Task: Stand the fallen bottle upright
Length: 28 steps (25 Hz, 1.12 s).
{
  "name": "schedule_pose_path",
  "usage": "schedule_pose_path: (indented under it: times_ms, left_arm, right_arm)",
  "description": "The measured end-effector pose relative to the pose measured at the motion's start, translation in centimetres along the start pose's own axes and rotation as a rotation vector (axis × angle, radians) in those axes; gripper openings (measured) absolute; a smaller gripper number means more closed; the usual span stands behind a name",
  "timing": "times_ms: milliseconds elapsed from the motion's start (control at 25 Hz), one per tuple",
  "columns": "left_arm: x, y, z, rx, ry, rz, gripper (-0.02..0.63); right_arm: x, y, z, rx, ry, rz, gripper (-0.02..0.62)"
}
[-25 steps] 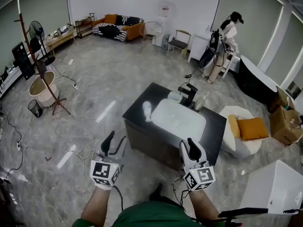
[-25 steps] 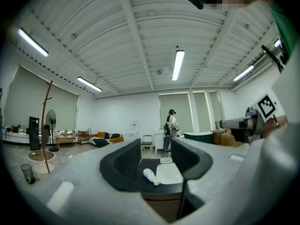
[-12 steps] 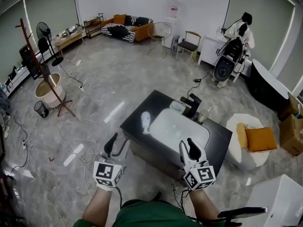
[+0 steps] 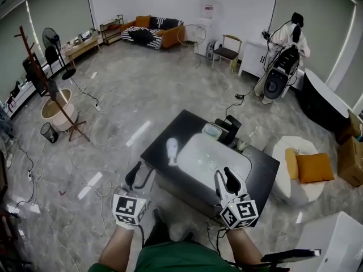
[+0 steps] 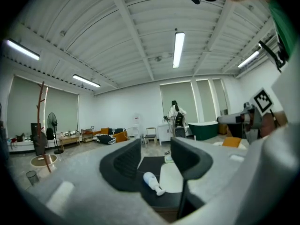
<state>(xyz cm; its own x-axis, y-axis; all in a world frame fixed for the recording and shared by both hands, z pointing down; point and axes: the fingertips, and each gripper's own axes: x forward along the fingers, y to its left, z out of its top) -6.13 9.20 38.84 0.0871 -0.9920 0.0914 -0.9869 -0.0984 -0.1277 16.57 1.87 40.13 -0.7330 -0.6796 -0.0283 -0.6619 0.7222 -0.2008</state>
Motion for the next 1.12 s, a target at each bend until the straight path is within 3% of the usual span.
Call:
schedule_pose_path:
  times_ms: [320, 880, 1120]
  left_arm:
    - [6.5, 3.2, -1.1, -0.018, -0.015, -0.074, 0.200]
    - [20.8, 18.0, -4.0, -0.051, 0.007, -0.209, 0.199]
    - [25.4, 20.9, -6.6, -0.048, 0.050, -0.271, 0.199]
  right_arm:
    - [4.8, -2.2, -0.2, -0.022, 0.007, -0.071, 0.109]
    - [22.0, -2.1, -0.2, -0.052, 0.037, -0.197, 0.109]
    - [26.1, -2.8, -1.7, -0.031, 0.058, -0.250, 0.109]
